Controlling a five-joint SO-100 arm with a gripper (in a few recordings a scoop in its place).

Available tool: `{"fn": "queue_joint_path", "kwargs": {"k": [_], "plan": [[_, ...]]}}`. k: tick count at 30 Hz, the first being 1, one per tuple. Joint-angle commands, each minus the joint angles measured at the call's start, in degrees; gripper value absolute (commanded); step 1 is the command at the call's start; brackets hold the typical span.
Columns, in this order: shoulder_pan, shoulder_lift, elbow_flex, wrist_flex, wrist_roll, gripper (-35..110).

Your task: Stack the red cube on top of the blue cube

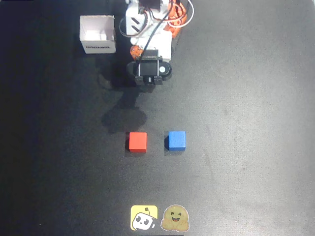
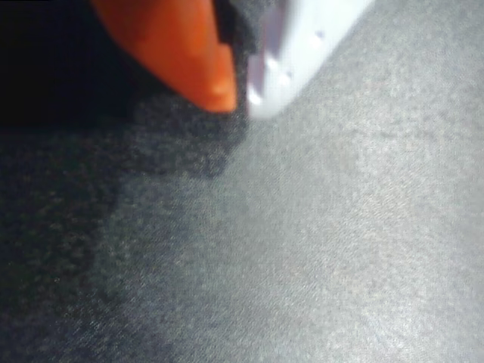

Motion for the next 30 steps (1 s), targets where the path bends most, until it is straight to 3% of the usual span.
{"fn": "queue_joint_path", "kwargs": {"k": [1,12,30], "plan": [[-0.2,0.2,-2.7,-1.0,-0.3,0],[-0.4,-8.4,-11.5,-1.1,-0.3,0],[0.3,-73.2,-59.3,-3.3,0.3,0]]}}
